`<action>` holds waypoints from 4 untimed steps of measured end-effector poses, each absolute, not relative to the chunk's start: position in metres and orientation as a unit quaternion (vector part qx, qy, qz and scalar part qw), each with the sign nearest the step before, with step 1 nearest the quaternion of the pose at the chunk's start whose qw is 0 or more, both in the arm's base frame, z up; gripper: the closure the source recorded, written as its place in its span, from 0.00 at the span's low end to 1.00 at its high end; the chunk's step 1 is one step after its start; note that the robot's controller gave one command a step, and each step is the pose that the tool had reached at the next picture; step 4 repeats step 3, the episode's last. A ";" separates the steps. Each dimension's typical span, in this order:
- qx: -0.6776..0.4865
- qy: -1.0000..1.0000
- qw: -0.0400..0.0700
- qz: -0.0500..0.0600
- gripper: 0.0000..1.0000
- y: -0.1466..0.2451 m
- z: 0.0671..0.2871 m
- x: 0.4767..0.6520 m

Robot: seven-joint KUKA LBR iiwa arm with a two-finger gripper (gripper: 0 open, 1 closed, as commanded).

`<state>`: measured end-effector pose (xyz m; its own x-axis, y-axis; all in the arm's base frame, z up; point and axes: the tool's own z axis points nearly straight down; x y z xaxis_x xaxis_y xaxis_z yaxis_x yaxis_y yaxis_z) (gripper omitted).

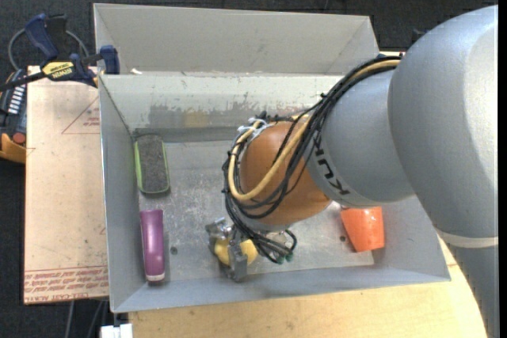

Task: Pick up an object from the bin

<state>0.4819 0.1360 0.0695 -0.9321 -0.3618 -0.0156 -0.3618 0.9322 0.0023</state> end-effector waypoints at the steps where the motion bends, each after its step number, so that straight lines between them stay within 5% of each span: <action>1: -0.184 0.983 0.007 0.003 1.00 0.136 0.069 0.482; 4: -0.184 0.983 0.004 0.002 1.00 0.136 0.100 0.480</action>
Offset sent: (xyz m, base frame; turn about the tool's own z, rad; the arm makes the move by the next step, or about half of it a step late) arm 0.0000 0.0000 0.1049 0.0000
